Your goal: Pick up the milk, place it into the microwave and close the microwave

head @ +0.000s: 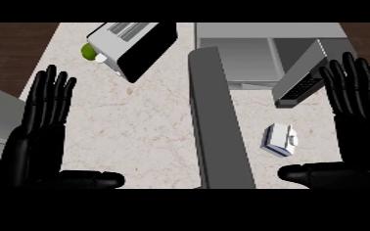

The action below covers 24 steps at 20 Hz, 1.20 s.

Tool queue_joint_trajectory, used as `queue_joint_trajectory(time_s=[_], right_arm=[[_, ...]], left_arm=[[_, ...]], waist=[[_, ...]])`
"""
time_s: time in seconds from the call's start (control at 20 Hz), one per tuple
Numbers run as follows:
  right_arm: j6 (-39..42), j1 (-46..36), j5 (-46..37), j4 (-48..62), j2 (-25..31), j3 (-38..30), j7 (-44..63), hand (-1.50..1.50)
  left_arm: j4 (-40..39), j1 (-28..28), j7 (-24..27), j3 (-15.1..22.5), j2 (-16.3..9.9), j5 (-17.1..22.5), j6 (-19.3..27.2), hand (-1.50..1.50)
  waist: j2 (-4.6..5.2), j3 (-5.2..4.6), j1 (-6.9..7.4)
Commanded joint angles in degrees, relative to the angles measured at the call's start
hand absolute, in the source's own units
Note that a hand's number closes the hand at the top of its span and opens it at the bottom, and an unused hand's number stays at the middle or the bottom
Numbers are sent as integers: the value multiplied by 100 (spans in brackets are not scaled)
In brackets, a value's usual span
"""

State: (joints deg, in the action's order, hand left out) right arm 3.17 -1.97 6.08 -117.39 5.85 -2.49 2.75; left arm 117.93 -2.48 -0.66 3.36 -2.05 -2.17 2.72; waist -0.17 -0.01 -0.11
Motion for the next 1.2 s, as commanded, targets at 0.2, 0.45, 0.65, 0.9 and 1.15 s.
queue_joint_trajectory(time_s=[0.2,0.45,0.65,0.9,1.15], right_arm=[[253,258,488,293,-21,-376,-154,-150],[48,-8,92,915,-63,-311,-87,-150],[163,-7,149,1043,75,-490,-96,-150],[384,912,-170,1346,-196,-239,-1036,-150],[479,552,-240,2601,49,-700,-1732,-150]], left_arm=[[391,-468,-140,196,199,-117,343,-150],[169,-508,12,604,203,-392,589,-150],[701,-1510,406,826,165,-324,282,-150],[1200,-2002,260,1454,201,-553,554,-150],[1038,-1573,57,1717,201,-839,874,-150]], waist=[[13,2,16],[21,2,23],[14,1,38],[8,2,33],[21,5,25]])
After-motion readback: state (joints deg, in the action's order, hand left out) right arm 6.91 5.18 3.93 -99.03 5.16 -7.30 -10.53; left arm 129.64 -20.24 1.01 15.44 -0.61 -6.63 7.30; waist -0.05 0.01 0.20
